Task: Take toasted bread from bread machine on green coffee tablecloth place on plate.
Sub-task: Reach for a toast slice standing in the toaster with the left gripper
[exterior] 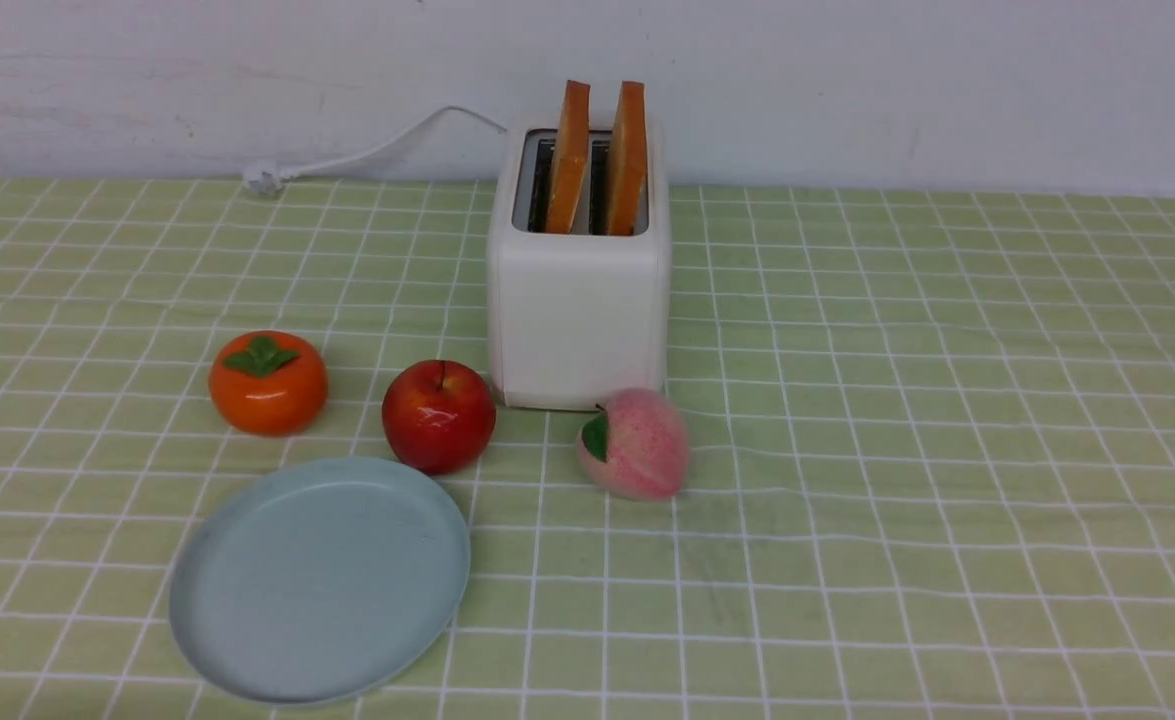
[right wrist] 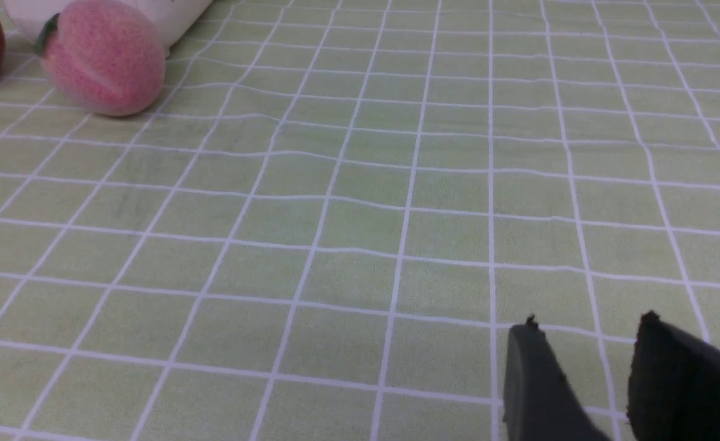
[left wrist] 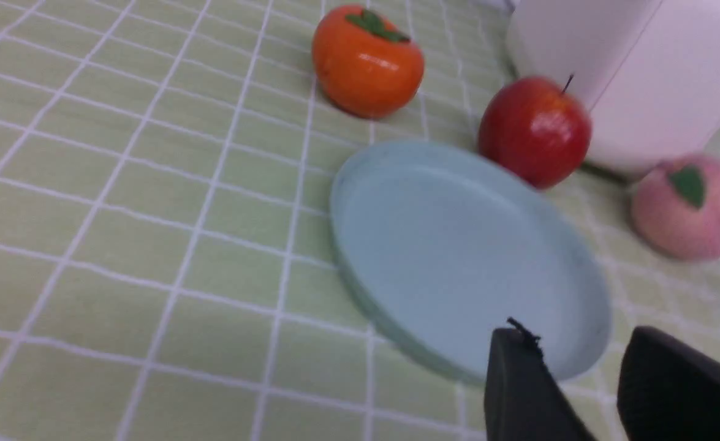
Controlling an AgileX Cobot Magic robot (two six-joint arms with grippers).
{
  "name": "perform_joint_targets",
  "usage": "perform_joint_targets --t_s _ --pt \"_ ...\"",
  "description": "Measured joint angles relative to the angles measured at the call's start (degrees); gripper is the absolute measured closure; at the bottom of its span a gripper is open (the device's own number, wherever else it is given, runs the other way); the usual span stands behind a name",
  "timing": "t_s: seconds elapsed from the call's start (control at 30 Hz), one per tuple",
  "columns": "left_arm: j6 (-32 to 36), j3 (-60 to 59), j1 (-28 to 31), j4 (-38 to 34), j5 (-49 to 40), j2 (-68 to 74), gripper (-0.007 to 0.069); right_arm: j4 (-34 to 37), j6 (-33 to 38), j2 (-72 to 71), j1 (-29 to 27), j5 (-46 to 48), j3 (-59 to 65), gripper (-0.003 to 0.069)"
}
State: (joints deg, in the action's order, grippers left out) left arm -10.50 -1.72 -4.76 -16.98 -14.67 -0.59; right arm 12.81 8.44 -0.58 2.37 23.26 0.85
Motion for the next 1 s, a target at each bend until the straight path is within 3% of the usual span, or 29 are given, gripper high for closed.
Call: perform_joint_targets --t_s 0.37,0.47,0.67,0.77,0.87,1.0 --pt "-2.6 0.0 0.0 -29.1 18.1 0.0 0.0386 0.0 0.0 0.0 0.0 0.0 0.0 0.042" --pt "-1.7 0.0 0.0 -30.6 17.9 0.0 0.0396 0.0 0.0 0.0 0.0 0.0 0.0 0.042" --pt "7.1 7.3 0.0 -30.8 8.4 1.0 0.0625 -0.1 0.0 0.0 0.0 -0.5 0.0 0.042" --pt "13.1 12.7 0.0 -30.5 3.8 5.6 0.0638 1.2 -0.7 0.0 0.0 -2.5 0.4 0.042" --pt "21.7 21.8 0.0 -30.1 -3.3 16.4 0.0638 9.8 -5.3 0.0 0.0 -8.1 0.7 0.042" --pt "29.7 30.5 0.0 -30.8 -4.6 30.1 0.0638 20.7 -9.5 0.0 0.0 -16.1 0.7 0.042"
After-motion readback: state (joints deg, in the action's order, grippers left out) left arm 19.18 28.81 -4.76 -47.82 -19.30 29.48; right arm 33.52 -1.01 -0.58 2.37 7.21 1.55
